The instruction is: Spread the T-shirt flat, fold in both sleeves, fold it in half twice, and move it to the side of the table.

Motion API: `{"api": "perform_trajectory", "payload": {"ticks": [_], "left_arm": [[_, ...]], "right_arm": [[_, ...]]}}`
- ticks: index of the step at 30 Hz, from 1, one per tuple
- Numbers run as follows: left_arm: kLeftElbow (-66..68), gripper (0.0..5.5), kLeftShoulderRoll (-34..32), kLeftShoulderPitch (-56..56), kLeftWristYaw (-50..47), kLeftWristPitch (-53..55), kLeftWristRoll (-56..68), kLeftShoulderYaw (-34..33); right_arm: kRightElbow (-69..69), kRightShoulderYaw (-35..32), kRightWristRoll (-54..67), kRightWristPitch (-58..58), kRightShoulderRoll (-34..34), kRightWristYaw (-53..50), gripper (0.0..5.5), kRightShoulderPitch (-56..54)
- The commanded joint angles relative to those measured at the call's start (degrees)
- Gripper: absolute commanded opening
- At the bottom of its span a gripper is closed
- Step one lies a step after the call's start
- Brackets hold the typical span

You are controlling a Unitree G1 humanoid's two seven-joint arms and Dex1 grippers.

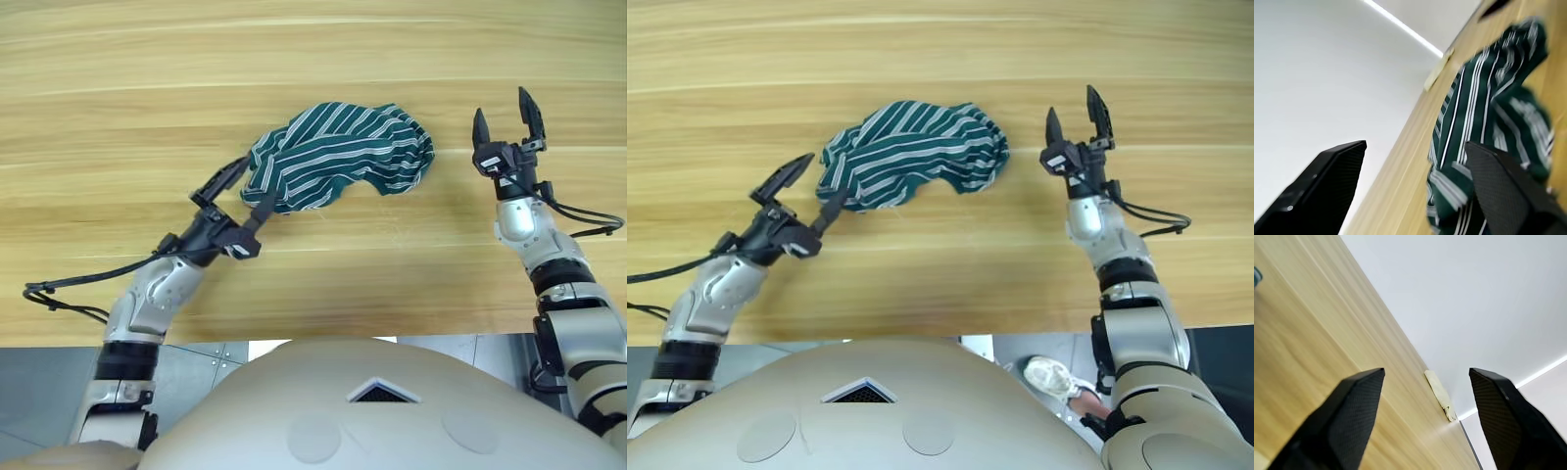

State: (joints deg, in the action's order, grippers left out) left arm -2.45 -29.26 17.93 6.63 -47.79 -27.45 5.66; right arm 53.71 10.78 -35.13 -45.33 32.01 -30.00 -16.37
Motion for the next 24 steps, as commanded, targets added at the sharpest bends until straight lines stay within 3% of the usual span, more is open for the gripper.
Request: {"api": "perform_trajectory", "payload": {"ticks": [1, 9, 14, 24], "left_arm": [[-2.13, 3.72, -2.97, 2.03, 4.16, -1.04, 7.03, 2.09], [2.72, 3.72, -3.61, -2.89, -1.12, 7.15, -7.37, -2.42], [5.85, 3.72, -3.71, -6.01, -4.11, 9.3, -15.38, 0.84], [4.78, 3.72, -4.96, -5.1, -3.68, 6.89, -11.2, 3.87]], "right_arm": [[1.23, 0.79, -0.04, 0.4, -0.44, -0.75, 3.21, -0.86], [1.8, 1.56, -0.05, 0.09, 0.39, -1.21, 3.21, -0.92], [1.49, 1.55, 0.02, 0.04, 0.67, -1.26, 3.21, -0.85], [1.55, 1.61, 0.12, -0.01, 0.8, -1.26, 3.21, -0.26]]}}
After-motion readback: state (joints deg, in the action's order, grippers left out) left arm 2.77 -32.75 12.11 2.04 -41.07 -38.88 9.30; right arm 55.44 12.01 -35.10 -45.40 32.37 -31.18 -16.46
